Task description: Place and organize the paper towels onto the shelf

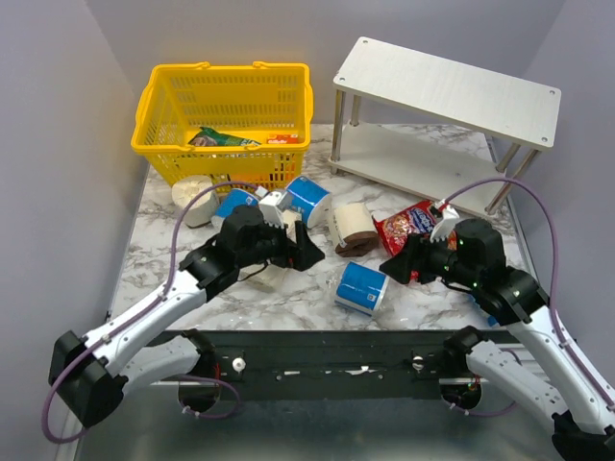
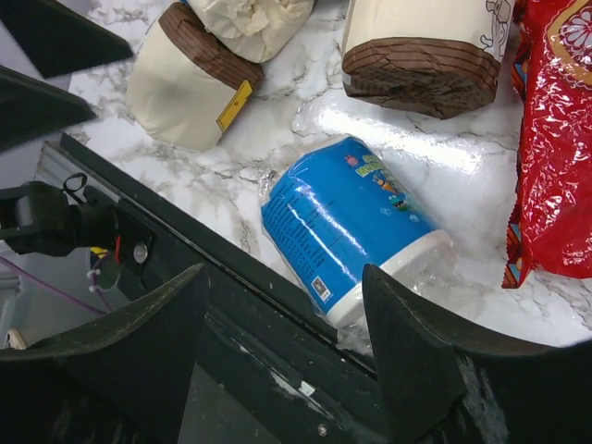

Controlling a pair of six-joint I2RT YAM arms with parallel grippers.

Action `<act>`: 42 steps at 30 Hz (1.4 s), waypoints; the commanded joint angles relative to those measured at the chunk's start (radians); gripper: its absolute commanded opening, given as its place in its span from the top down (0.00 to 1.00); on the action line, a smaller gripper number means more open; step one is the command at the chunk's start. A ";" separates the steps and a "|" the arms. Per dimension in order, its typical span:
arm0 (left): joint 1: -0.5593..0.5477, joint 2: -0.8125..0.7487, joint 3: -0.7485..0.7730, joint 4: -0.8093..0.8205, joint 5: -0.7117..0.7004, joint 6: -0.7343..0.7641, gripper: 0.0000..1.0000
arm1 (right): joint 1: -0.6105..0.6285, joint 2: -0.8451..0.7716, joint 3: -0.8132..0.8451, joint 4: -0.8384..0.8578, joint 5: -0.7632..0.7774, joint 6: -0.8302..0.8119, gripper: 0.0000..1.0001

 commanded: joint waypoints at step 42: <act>-0.211 0.530 -0.207 0.987 0.241 -0.390 0.68 | 0.005 -0.327 0.018 -0.068 0.117 -0.021 0.16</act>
